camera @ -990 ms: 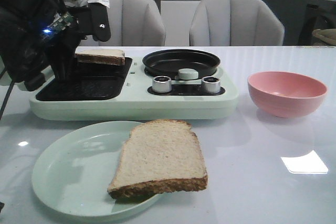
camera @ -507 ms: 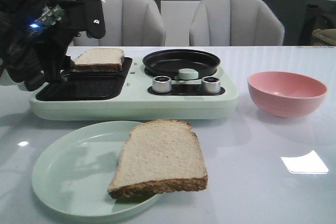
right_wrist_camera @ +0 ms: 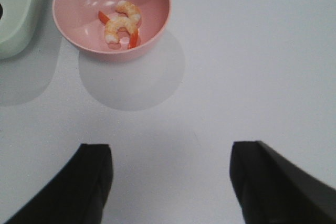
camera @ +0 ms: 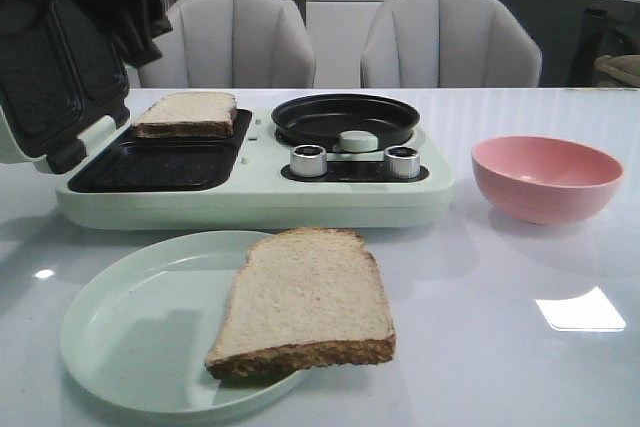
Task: Make breakfast with bread and shrimp
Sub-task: 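Lower the bread onto the farther plate, open left gripper, withdraw, then move the right gripper to the remaining bread slice on the plate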
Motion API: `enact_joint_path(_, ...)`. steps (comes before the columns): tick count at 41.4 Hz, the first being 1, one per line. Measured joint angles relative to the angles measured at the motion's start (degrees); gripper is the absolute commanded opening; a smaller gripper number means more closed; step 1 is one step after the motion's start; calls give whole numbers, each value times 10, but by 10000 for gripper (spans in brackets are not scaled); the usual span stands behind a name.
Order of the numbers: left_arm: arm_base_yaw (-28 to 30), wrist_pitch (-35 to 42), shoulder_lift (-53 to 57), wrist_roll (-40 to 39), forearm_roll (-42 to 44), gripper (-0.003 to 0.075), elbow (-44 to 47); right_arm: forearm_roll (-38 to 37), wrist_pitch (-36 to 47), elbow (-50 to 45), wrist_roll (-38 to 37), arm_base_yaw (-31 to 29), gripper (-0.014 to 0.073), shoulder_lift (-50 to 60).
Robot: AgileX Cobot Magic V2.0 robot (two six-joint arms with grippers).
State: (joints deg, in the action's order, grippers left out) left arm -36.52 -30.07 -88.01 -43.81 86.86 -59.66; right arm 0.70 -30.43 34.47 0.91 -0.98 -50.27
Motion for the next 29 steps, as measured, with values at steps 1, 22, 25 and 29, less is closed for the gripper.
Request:
enact_joint_path(1,-4,-1,8,10,-33,417,0,0,0,0,0,0,576,0)
enact_joint_path(22,-9,-145,202,500,-752,417,5,0,0,0,0,0,576,0)
enact_joint_path(25,-9,-151,238,536,-803,417,9,0,0,0,0,0,576,0)
enact_joint_path(29,4,-155,290,571,-859,417,29,0,0,0,0,0,576,0)
